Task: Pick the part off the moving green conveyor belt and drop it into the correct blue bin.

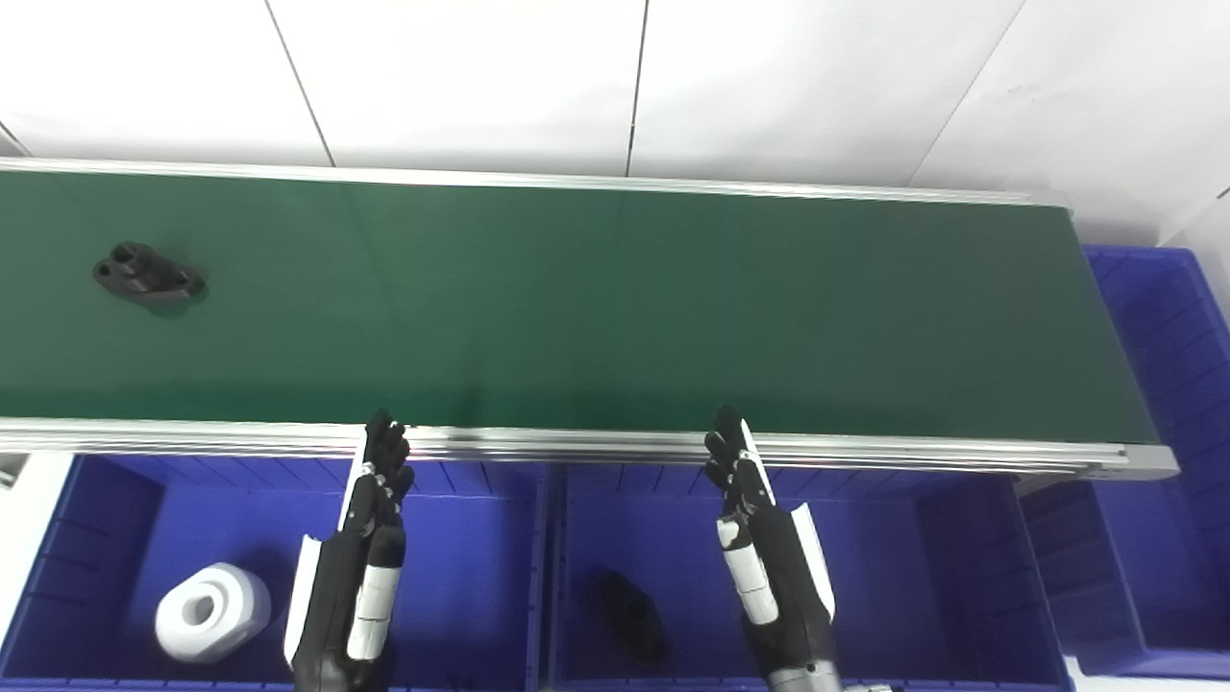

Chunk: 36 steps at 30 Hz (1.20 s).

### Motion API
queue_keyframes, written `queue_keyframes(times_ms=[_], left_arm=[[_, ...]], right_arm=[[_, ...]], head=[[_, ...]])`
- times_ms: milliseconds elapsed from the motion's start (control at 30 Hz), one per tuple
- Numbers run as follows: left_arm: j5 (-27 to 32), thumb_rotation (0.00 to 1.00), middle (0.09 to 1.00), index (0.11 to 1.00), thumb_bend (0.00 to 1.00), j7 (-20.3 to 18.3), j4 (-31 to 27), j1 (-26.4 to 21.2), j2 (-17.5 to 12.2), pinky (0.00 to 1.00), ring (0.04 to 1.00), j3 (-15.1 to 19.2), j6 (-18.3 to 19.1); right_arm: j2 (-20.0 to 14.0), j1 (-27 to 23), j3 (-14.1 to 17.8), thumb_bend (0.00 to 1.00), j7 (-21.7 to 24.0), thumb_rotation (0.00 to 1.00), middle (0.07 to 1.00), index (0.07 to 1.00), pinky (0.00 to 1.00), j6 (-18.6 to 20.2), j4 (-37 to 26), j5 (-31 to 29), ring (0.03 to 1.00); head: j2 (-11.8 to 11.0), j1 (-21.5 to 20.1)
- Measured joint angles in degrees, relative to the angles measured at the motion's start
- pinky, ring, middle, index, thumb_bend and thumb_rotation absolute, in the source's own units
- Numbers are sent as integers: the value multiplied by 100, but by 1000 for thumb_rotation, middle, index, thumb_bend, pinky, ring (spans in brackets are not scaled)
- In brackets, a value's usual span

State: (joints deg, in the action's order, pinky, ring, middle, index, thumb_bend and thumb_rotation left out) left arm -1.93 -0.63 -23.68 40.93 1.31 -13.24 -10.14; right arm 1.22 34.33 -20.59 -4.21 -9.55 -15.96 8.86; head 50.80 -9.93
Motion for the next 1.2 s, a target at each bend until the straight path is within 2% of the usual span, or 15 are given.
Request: queue_keyframes(times_ms=[233,533,700,1200], left_arm=[[-45,935,1000,1000,530,17,-68,-1,15,1000,1000,-31,99],[-90,961,1000,1000,574,36,-41,-16,19,1000,1000,-28,101],[-172,961,1000,1000,580,39,63,-17,18,1000,1000,-24,90],[-299,987,1000,1000,571,75,62,-23,28,1000,1000,-38,81]], right_arm=[[-2,1,5,773,0,944,1000,1000,977,-59,18,-24,986],[-23,93,4,782,50,933,1000,1000,973,-61,11,-91,981],[-57,305,25,779,100,978,1000,1000,950,-60,-50,-97,973],[-51,294,77,778,120,946,1000,1000,951,-61,-42,-162,972]], head=[[-26,61],[-26,149],[-35,132],[-123,184]])
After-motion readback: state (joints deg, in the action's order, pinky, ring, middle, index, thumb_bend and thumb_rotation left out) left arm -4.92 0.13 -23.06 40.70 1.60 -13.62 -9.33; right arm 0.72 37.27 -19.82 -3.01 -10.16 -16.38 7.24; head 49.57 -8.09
